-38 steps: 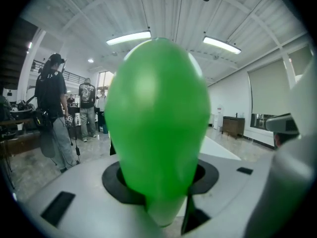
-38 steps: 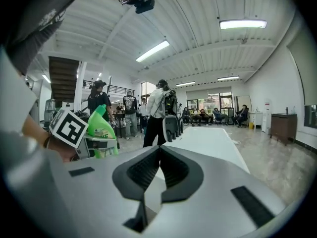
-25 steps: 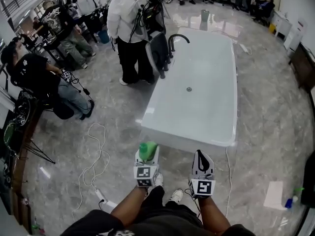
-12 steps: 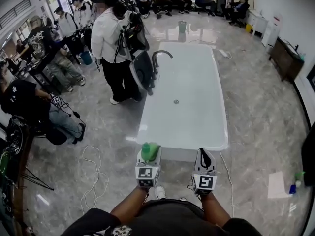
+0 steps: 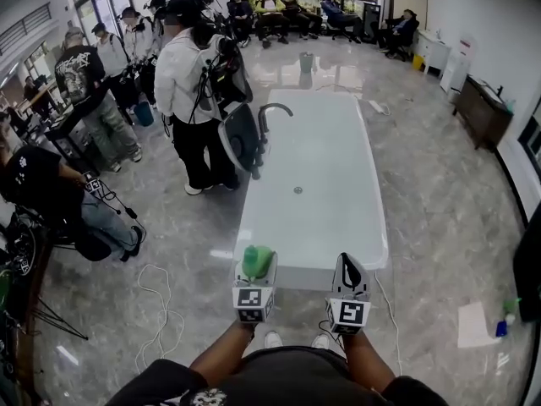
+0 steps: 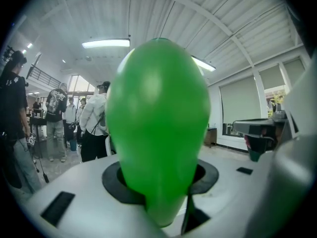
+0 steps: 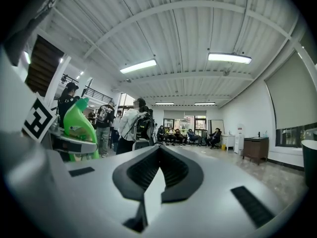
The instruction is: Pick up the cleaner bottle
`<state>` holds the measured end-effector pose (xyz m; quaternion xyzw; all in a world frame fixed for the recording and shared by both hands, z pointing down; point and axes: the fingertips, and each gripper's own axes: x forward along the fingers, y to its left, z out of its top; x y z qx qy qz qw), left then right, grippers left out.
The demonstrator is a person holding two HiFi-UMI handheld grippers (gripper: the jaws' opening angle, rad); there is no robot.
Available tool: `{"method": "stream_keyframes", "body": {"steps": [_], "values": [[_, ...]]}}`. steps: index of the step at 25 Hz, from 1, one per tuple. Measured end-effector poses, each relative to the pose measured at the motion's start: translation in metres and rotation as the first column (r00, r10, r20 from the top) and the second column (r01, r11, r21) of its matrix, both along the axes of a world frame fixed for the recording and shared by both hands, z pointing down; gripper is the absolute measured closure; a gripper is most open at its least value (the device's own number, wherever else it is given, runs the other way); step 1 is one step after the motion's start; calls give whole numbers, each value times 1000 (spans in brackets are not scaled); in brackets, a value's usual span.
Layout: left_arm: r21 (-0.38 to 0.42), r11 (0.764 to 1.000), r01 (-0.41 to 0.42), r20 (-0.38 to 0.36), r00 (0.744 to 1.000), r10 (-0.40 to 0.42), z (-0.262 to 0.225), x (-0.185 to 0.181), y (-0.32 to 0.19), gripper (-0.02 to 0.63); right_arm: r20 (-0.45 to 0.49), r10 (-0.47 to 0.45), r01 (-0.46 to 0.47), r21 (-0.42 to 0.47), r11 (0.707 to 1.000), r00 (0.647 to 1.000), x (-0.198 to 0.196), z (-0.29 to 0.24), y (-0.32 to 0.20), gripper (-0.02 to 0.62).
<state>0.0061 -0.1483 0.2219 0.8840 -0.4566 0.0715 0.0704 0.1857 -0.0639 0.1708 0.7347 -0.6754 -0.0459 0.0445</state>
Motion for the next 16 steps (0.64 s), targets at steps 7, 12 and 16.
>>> {"method": "stream_keyframes", "body": {"steps": [7, 12, 16], "values": [[-20, 999, 29, -18, 999, -30, -5, 12, 12, 424, -4, -19, 19, -6, 1000, 1000, 14, -2, 7, 580], [-5, 1000, 13, -8, 1000, -13, -1, 13, 17, 423, 79, -14, 14, 7, 1000, 997, 16, -3, 9, 580], [14, 1000, 5, 4, 1000, -5, -1, 18, 16, 423, 106, -6, 6, 4, 1000, 994, 23, -4, 8, 580]]}}
